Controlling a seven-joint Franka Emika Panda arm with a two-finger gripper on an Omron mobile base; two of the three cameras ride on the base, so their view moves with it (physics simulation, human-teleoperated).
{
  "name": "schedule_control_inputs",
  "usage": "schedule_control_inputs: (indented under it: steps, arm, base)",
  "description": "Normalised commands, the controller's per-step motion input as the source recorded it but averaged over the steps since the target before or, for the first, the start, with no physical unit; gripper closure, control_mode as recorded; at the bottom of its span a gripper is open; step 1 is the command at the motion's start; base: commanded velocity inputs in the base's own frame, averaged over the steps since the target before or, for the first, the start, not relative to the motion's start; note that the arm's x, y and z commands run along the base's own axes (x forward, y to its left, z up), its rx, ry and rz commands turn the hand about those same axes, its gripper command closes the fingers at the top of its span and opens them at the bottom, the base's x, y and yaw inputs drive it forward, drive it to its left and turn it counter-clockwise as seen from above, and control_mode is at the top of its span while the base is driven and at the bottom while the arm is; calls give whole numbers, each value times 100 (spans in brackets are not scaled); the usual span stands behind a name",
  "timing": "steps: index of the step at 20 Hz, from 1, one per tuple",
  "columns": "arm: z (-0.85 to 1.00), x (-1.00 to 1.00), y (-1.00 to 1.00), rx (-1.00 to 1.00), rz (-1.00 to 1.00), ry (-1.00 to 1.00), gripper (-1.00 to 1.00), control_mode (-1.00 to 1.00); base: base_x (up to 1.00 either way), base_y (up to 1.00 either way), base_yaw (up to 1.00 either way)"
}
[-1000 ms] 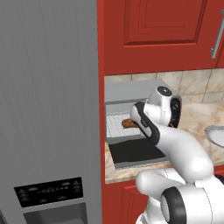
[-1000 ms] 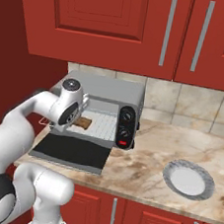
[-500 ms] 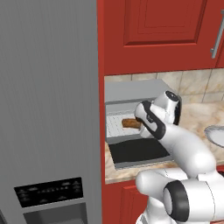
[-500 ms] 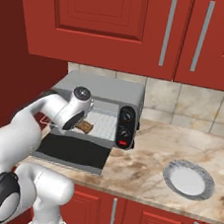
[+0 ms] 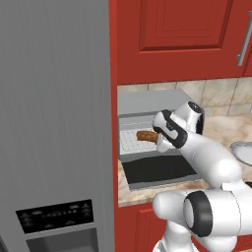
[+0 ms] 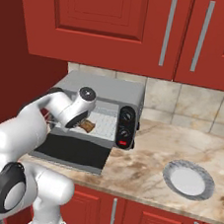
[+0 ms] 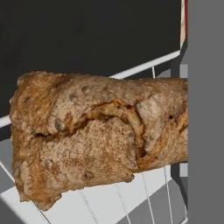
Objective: Pull the toaster oven rack outwards. Pick up the baguette from the plate and place it on the toaster oven rack. Close the toaster oven door fully and set the temperature to the lowest setting.
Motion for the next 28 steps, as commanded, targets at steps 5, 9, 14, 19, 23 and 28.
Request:
schedule_control_inputs:
  steps: [5, 9, 14, 19, 23, 28]
  arm:
    - [-29, 1, 5, 0, 0, -2, -100, -100]
    - [-35, 4, 15, 0, 0, -6, -100, -100]
    - [-37, 0, 0, 4, 0, -23, -100, -100]
    - [-24, -1, 0, 8, 0, -36, -100, -100]
    - [-2, -24, -4, 12, 0, -48, -100, -100]
    - [7, -88, -21, 9, -2, -49, -100, -100]
  base:
    - [0, 0, 0]
    - [0, 0, 0]
    - [0, 0, 0]
    - [0, 0, 0]
    - [0, 0, 0]
    - [0, 0, 0]
